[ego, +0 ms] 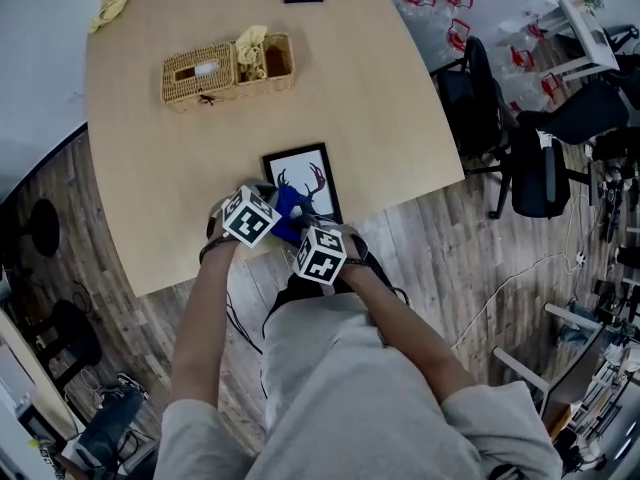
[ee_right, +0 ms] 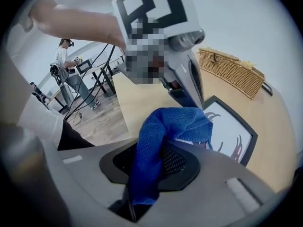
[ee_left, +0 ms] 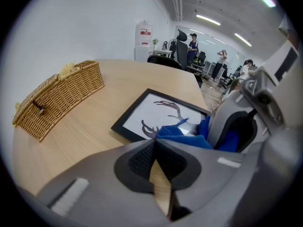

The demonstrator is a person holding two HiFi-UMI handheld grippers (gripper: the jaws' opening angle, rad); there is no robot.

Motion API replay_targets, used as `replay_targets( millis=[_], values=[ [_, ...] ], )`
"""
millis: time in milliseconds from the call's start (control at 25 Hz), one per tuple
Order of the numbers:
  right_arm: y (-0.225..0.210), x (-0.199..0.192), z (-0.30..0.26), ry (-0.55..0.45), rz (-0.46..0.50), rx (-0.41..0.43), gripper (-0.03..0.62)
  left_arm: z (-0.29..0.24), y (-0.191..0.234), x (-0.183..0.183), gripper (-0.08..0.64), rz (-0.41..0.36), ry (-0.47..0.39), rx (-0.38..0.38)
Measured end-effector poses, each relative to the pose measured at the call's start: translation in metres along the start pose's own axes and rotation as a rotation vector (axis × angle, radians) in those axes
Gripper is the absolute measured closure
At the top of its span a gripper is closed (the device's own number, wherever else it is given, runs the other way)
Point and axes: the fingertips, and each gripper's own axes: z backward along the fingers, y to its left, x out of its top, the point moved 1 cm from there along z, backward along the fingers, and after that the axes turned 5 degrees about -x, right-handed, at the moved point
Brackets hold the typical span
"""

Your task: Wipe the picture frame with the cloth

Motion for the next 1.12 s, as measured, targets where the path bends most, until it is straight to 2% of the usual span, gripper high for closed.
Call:
replay_targets(
  millis=[600, 880, 1120],
  values=[
    [-0.027, -0.038, 0.023, -0.005, -0.096, -0.081, 0.494, 0.0, 0.002, 0.0, 0.506, 0.021, 0.026, 0.017],
    [-0.043, -0.065, 0.04, 0.051, -0.146, -0.11, 0.494, -0.003, 0.005, 0.001, 0.506, 0.032, 0.032, 0.024],
    [-0.039, -0.106, 0.071, 0.116, -0.179, -0.12, 0.494, -0.003, -0.002, -0.001, 0.508, 0.034, 0.019, 0.08]
  ],
)
